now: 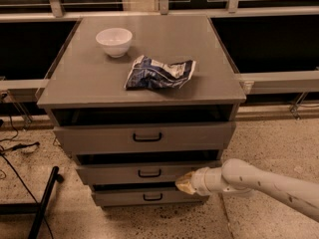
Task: Close middle drawer
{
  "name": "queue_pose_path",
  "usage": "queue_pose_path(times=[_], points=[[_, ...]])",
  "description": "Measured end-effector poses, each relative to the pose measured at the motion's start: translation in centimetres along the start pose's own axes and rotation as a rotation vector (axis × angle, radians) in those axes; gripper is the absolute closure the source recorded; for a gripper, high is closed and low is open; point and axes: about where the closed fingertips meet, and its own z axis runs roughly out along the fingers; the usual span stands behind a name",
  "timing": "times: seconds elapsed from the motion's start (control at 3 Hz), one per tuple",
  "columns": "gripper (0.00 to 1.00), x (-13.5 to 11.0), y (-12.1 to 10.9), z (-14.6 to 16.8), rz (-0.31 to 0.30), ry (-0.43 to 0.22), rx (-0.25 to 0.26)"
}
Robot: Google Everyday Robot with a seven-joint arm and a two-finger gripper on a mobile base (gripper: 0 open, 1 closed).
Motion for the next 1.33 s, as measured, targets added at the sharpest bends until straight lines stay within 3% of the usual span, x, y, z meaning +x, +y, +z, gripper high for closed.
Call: queue_pose_path(times=[0.33, 0.67, 1.33], points=[[0.83, 0.7, 1.3, -1.4, 0.074, 0.036, -0.091], [0.60, 1.0, 2.9, -1.6, 0.078, 0.047, -0.152], [0.14, 1.0, 3.0, -1.6, 0.078, 0.047, -0.152]])
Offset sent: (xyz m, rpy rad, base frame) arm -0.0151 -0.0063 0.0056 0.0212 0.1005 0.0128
